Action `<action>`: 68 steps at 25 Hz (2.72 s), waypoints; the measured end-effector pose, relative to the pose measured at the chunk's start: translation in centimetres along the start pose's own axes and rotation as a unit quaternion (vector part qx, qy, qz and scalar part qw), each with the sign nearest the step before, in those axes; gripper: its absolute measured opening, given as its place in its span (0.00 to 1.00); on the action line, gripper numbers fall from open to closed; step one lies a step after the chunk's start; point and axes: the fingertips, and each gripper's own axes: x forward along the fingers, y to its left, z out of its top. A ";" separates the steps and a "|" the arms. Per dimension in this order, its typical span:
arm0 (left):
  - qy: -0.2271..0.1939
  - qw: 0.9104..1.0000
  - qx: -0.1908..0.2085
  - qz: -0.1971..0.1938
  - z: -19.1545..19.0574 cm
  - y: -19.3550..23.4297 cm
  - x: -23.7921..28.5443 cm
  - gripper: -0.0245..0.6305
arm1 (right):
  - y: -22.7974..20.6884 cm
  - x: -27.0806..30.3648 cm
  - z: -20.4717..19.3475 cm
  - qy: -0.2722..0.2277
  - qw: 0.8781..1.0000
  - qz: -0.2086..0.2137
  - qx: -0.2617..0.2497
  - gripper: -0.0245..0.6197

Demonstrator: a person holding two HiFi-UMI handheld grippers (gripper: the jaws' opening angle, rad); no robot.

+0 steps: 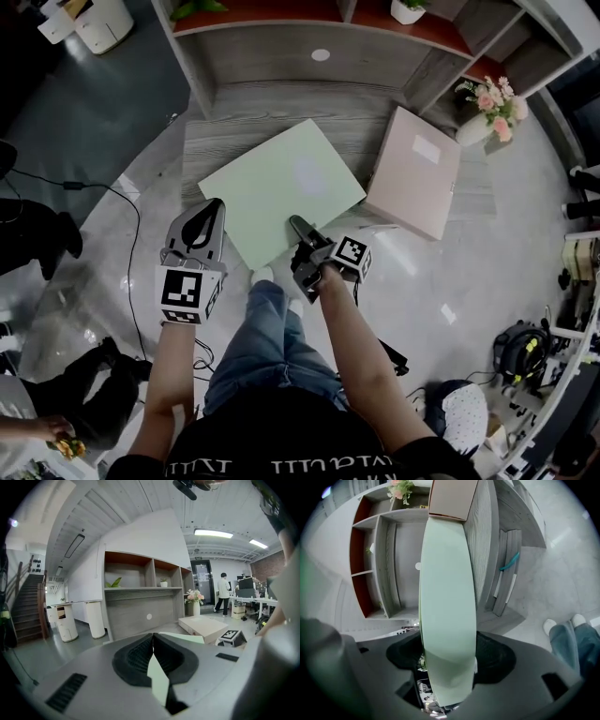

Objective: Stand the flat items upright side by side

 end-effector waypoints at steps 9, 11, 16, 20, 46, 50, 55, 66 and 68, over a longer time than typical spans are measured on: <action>-0.022 1.000 -0.010 0.005 2.4 0.5 0.8 0.06 | 3.8 -1.4 1.2 0.057 0.990 -0.124 -0.033 0.54; -0.032 0.999 -0.009 0.006 3.5 0.9 1.1 0.06 | 4.7 -1.6 2.3 0.077 0.984 -0.152 -0.052 0.54; -0.050 0.999 -0.005 0.012 5.0 2.2 0.9 0.06 | 6.8 -1.9 4.4 0.112 0.967 -0.204 -0.099 0.54; -0.062 0.998 -0.006 0.017 5.8 3.1 0.8 0.06 | 8.0 -2.2 5.5 0.142 0.952 -0.242 -0.126 0.54; -0.105 0.993 -0.026 0.036 8.5 7.5 1.9 0.06 | 20.7 1.1 8.7 0.271 0.635 -0.438 -0.576 0.56; -0.108 0.993 -0.032 0.041 8.1 8.0 1.7 0.06 | 20.5 2.0 7.3 0.311 0.644 -0.402 -0.572 0.57; -0.105 0.992 -0.038 0.051 7.7 9.1 1.5 0.06 | 21.0 3.3 6.7 0.329 0.677 -0.371 -0.544 0.59; -0.095 0.992 -0.040 0.069 6.9 11.1 1.2 0.06 | 19.1 5.1 6.8 0.350 0.637 -0.423 -0.542 0.50; -0.095 0.992 -0.039 0.069 6.9 11.3 1.2 0.06 | 19.5 5.4 7.2 0.333 0.636 -0.423 -0.553 0.48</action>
